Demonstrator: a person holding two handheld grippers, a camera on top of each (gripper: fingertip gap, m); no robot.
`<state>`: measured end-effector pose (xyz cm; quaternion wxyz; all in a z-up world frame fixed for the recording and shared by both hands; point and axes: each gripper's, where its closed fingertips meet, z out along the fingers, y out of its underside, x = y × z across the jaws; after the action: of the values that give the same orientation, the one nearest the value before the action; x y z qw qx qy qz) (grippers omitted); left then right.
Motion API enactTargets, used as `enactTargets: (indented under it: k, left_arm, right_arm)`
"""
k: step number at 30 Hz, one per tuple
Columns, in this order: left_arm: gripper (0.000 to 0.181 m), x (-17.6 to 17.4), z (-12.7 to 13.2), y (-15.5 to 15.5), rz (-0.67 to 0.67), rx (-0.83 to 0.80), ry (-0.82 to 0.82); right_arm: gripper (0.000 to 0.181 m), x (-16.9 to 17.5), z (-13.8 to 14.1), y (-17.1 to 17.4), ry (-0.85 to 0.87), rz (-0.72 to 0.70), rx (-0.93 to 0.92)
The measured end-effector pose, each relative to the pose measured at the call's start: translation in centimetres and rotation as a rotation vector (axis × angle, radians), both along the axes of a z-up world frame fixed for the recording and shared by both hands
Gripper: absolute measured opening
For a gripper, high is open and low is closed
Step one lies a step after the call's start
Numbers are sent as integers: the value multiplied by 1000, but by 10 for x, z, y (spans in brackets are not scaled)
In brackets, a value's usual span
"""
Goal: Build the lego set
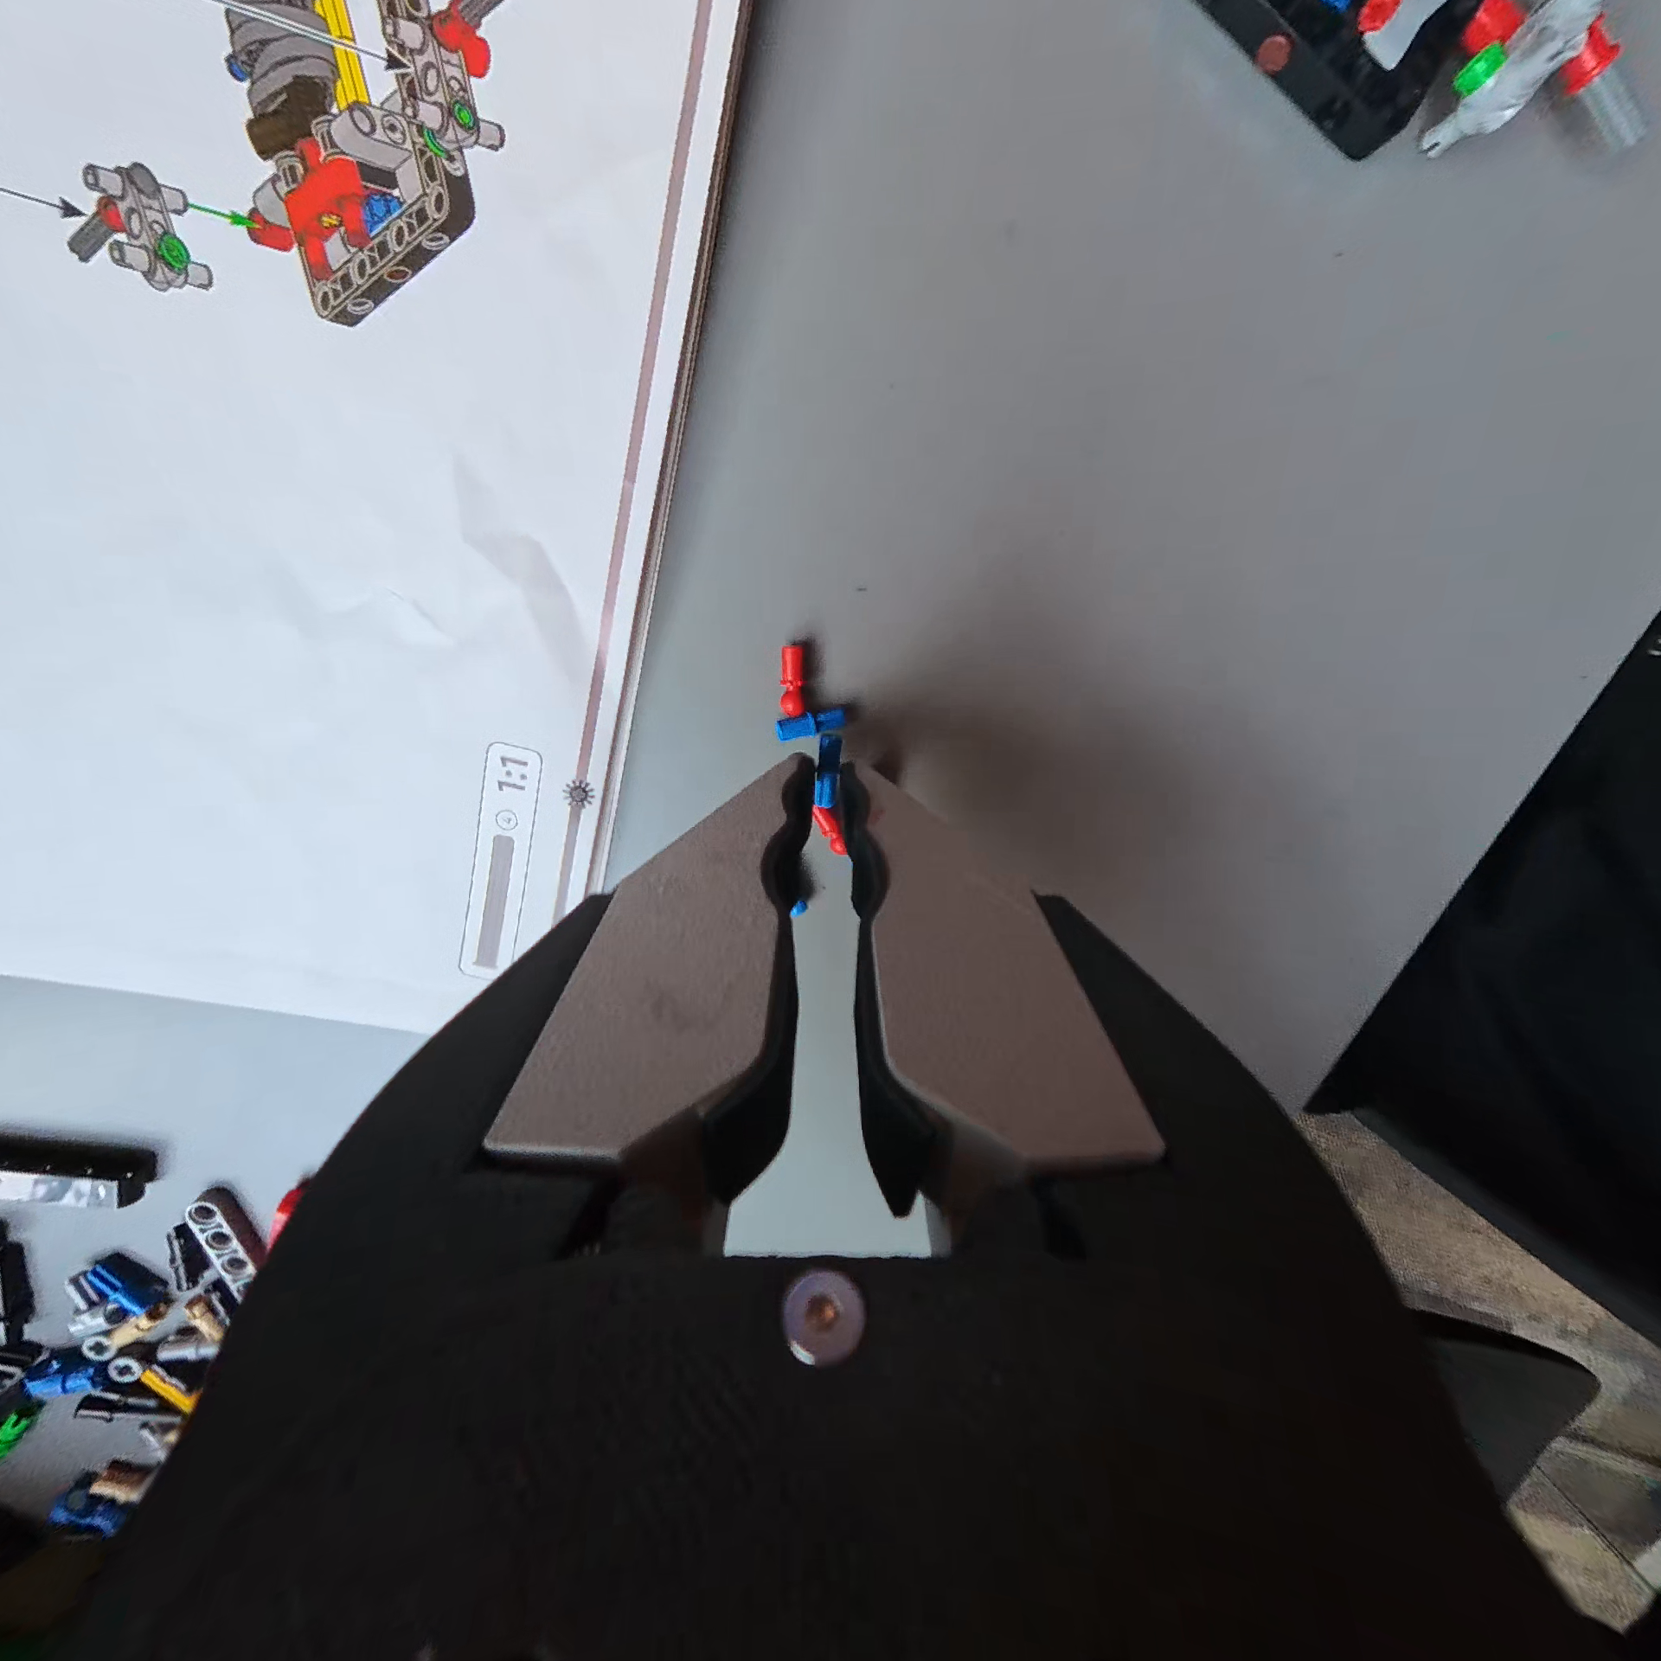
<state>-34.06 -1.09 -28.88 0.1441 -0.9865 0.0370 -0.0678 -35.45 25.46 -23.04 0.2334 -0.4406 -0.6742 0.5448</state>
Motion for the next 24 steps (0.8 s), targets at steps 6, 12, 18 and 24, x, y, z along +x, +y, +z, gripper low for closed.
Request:
enactTargets:
  k: [6, 12, 18, 24]
  left_arm:
    - [3, -2, -1, 1, -28, -19, 11]
    - [4, -4, 5, 1, -27, -9, 5]
    - [5, -7, 9, 0, -17, 8, 8]
    - [5, -16, 20, 3, 35, 71, 6]
  right_arm:
    - [43, 0, 1, 1, 0, -2, -8]
    - [43, 0, 1, 1, -3, -2, -14]
    - [43, 0, 1, 1, 0, -4, -11]
    - [43, 0, 1, 1, -1, -3, -13]
